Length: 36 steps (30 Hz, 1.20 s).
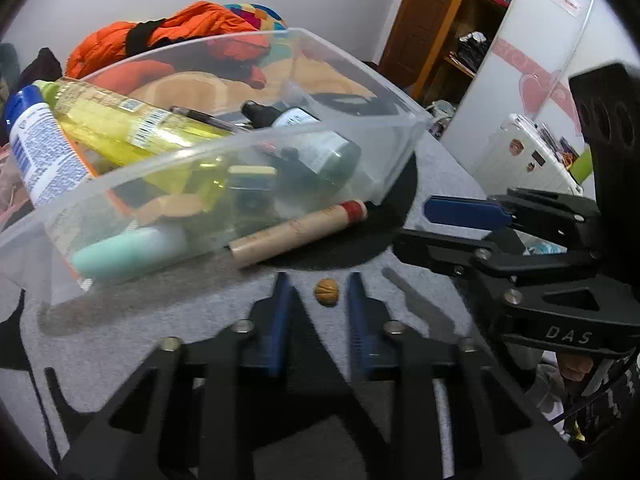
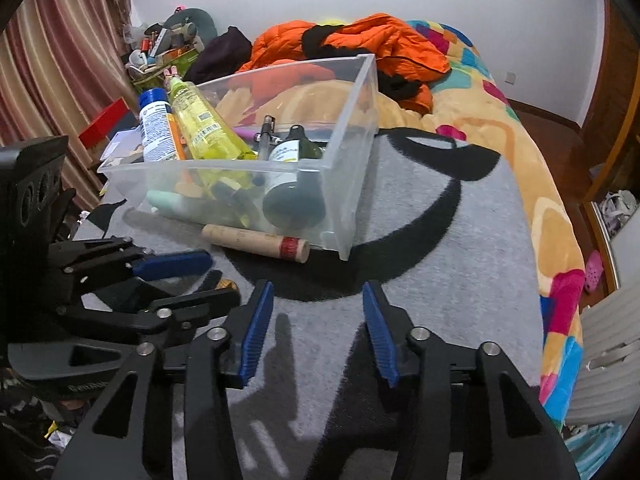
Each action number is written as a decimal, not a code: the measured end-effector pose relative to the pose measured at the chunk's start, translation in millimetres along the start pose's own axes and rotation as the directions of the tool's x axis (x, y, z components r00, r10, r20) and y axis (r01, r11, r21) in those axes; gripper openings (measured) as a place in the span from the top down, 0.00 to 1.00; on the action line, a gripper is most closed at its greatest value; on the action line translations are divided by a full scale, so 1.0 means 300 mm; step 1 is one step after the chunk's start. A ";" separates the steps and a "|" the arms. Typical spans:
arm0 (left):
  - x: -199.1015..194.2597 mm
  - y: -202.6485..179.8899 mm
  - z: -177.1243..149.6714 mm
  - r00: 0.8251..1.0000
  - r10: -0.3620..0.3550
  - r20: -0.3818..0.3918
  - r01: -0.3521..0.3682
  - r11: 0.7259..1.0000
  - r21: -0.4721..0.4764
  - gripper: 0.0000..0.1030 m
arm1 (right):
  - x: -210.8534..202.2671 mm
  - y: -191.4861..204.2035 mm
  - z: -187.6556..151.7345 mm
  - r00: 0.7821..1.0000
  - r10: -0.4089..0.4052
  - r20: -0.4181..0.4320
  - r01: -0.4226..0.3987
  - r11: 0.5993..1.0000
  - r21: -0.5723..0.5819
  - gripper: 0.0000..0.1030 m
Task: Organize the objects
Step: 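Reach the left gripper to the walnut while the right reaches the wooden cork cylinder, then grasp the walnut with the left gripper while the right grasps the red-ended cork cylinder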
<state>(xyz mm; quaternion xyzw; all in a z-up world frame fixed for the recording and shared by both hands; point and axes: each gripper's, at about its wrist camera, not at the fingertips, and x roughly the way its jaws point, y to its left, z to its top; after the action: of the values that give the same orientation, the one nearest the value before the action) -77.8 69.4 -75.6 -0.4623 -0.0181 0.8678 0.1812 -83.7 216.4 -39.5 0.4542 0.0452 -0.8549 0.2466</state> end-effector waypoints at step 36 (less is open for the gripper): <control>-0.104 0.182 -0.037 1.000 0.027 0.002 -0.027 0.993 -0.113 0.89 | 0.028 0.146 -0.005 0.986 0.154 -0.065 -0.162 0.976 -0.145 0.66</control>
<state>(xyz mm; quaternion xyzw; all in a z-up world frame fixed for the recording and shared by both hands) -69.2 6.6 -68.0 -0.4704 -0.0615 0.8687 0.1429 -66.0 175.2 -40.7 0.4591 0.0798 -0.8144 0.3459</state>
